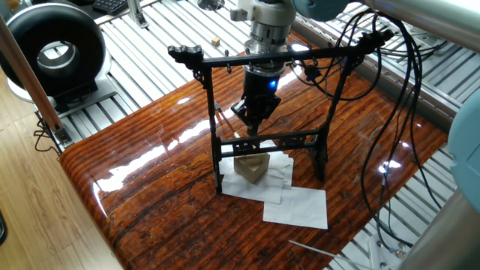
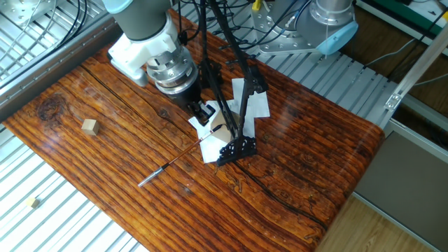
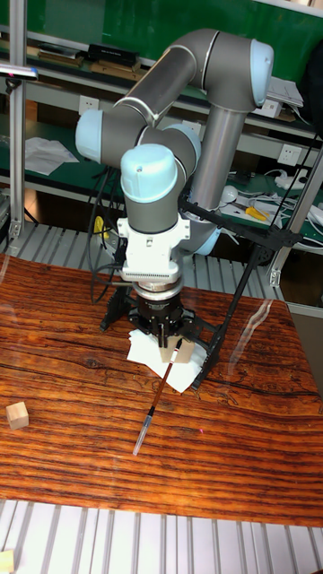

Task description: Place the brush on the pen rack

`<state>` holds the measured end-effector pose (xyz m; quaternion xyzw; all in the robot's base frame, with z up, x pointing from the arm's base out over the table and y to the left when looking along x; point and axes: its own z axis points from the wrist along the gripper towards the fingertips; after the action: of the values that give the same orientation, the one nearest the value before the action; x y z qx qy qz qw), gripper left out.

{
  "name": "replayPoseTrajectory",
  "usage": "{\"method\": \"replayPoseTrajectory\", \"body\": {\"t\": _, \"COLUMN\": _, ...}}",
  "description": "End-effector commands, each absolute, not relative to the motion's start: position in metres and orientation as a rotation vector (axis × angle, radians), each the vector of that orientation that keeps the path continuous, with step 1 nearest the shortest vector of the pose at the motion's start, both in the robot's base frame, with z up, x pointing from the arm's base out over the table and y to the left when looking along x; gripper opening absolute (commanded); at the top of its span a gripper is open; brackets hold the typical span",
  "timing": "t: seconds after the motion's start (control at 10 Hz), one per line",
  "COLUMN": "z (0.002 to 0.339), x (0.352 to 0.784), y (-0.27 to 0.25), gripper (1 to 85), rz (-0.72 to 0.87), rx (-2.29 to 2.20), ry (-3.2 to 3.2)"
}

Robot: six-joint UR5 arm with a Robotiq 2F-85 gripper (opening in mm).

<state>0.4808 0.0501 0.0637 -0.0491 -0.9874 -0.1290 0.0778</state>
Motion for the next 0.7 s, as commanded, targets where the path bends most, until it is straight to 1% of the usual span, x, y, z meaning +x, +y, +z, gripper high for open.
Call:
{"method": "replayPoseTrajectory", "body": {"t": 0.0, "z": 0.065, "x": 0.485, "y": 0.052, "gripper": 39.7, "rz": -0.402, "rx": -0.147, "ry": -2.966}}
{"method": "replayPoseTrajectory", "body": {"t": 0.2, "z": 0.063, "x": 0.49, "y": 0.051, "gripper": 39.7, "rz": -0.4, "rx": -0.152, "ry": -2.987}}
{"method": "replayPoseTrajectory", "body": {"t": 0.6, "z": 0.063, "x": 0.491, "y": 0.065, "gripper": 39.0, "rz": -0.45, "rx": -0.24, "ry": -2.958}}
